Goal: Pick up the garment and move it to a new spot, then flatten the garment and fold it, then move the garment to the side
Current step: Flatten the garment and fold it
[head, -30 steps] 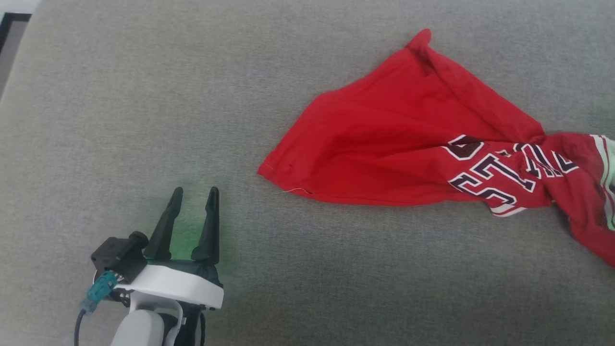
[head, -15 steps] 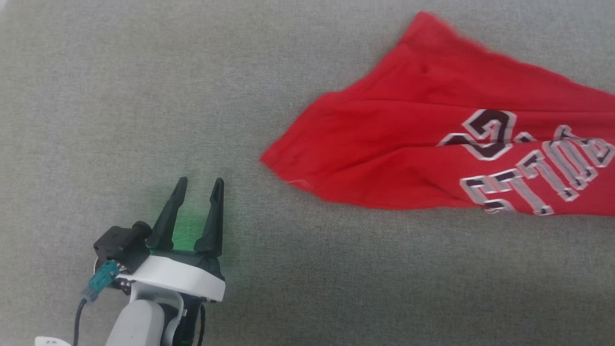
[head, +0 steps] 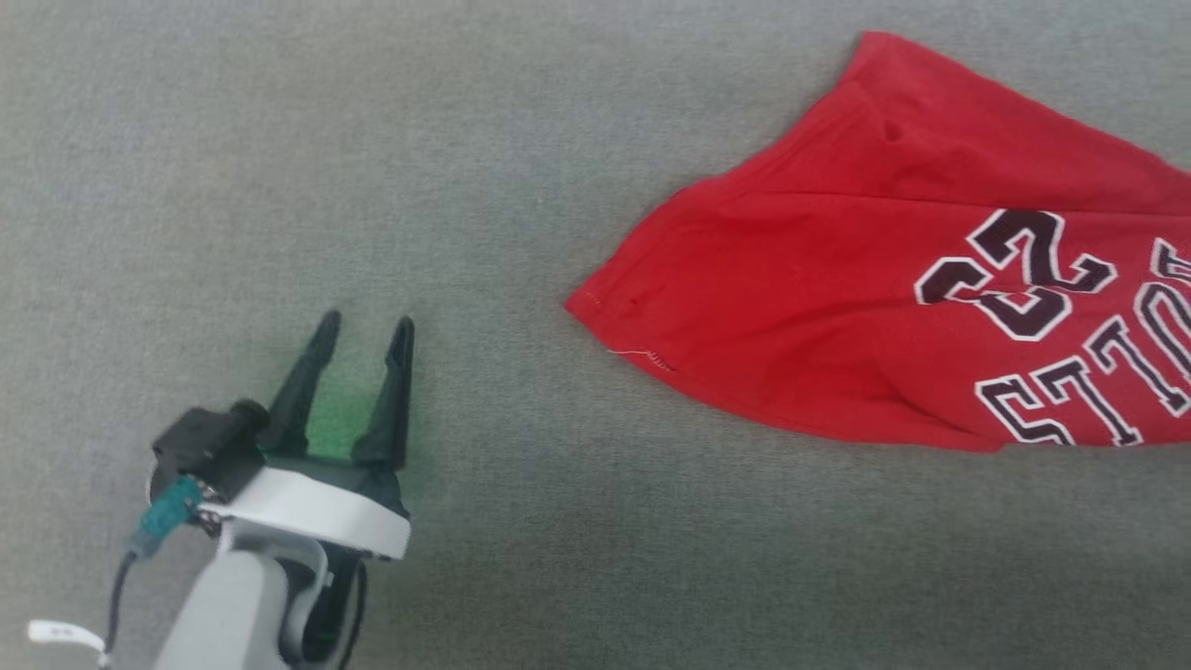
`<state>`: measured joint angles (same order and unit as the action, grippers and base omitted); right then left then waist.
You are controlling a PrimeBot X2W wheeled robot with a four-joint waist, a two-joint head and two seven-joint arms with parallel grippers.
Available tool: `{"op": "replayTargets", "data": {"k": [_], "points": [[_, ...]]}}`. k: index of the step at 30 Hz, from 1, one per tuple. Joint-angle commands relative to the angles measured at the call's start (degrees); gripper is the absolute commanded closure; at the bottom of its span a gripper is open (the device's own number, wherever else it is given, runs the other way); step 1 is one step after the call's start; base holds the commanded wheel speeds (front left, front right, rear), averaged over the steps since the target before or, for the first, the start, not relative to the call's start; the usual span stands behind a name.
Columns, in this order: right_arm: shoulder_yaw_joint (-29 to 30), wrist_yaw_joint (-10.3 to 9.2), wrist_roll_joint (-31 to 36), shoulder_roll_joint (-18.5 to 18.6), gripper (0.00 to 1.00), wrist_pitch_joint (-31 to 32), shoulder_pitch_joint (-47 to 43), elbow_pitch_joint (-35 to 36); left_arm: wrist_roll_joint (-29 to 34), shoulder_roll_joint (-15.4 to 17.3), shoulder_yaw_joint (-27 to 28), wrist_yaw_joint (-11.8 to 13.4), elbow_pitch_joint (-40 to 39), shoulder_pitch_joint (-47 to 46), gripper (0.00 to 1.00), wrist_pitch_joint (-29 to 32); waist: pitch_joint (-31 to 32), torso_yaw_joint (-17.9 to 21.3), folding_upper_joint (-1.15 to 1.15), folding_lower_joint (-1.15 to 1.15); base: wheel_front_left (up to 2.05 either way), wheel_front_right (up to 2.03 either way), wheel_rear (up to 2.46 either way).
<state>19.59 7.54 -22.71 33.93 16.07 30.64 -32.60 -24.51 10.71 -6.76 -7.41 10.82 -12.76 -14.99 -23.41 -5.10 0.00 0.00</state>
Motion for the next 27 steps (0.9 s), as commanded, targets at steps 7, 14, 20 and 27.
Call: {"op": "replayTargets", "data": {"k": [7,14,20,27], "points": [[-4.7,-0.1,-4.8,-4.3,0.0,-11.3,-5.0,8.4,-0.1,9.1,-6.5,-0.1,-1.4,-6.7,0.0,-0.3,3.3,5.1,0.0,0.0,0.0,0.0,0.0],[-10.2,-0.09,-8.2,-9.1,0.0,-19.3,-9.4,18.0,-6.0,19.2,-18.9,-0.1,2.1,-20.4,0.0,4.0,5.0,11.3,0.0,0.0,0.0,0.0,0.0],[-13.5,-0.1,-9.1,-13.7,0.0,-22.3,-12.8,23.6,-16.1,21.9,-29.7,-0.1,6.3,-33.6,0.0,19.1,4.4,16.0,0.0,0.0,0.0,0.0,0.0],[-15.3,-0.09,-8.9,-17.1,0.0,-22.4,-15.7,26.1,-32.7,21.4,-37.8,-0.1,16.4,-43.4,0.0,49.8,4.0,20.2,0.0,0.0,0.0,0.0,0.0]]}}
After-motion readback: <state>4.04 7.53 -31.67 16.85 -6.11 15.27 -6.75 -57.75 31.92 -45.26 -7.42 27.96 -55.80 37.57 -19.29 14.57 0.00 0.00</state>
